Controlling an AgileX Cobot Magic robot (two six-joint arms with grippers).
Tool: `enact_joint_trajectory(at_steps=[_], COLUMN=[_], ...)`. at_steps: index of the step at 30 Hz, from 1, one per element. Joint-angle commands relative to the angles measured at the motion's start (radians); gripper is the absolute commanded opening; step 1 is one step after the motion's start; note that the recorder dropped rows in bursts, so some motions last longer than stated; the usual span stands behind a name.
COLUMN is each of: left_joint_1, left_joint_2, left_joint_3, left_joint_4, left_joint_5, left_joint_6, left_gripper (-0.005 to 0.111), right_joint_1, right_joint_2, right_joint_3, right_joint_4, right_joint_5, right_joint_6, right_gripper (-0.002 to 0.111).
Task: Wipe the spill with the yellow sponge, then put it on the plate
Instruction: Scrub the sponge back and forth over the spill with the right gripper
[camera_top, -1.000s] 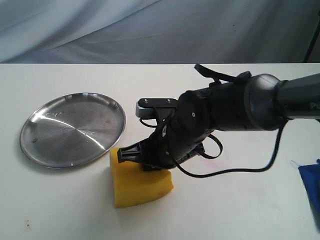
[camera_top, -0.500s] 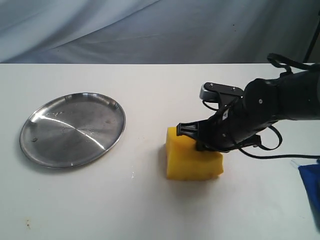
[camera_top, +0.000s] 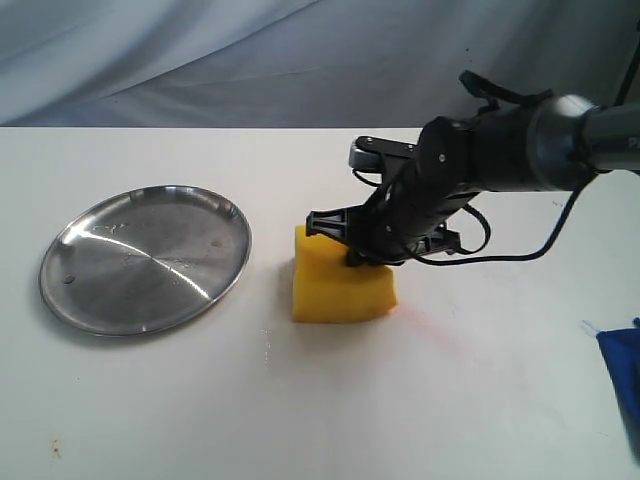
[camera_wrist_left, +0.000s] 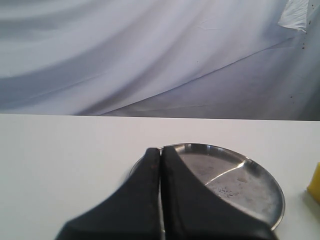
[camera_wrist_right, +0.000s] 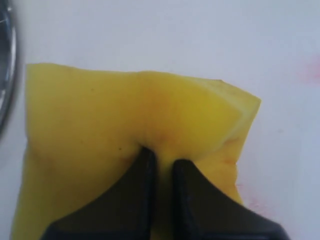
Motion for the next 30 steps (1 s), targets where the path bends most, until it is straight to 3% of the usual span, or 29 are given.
enact_joint_trajectory(at_steps=[1, 9, 17, 23, 30], left_joint_1=[-0.001, -0.001, -0.001, -0.001, -0.001], left_joint_2=[-0.002, -0.002, -0.002, -0.002, -0.002], left_joint_3=[0.004, 0.004, 0.004, 0.004, 0.004], left_joint_4=[0.001, 0.001, 0.001, 0.001, 0.001], left_joint_5=[-0.004, -0.004, -0.004, -0.004, -0.004], left_joint_6=[-0.003, -0.003, -0.001, -0.001, -0.003], left_gripper=[0.001, 0.001, 0.001, 0.001, 0.001], right_joint_1=[0.057, 0.136, 0.164, 0.096, -0.041], right_joint_2=[0.019, 0.004, -0.169, -0.281, -0.296], right_joint_3=[-0.023, -0.012, 0.241, 0.389, 0.397], right_joint_4=[-0.006, -0.04, -0.043, -0.051, -0.063], right_joint_5=[0.038, 0.131, -0.019, -0.086, -0.119], right_joint_6=[-0.006, -0.012, -0.016, -0.016, 0.0], right_gripper=[0.0, 0.0, 0.0, 0.0, 0.0])
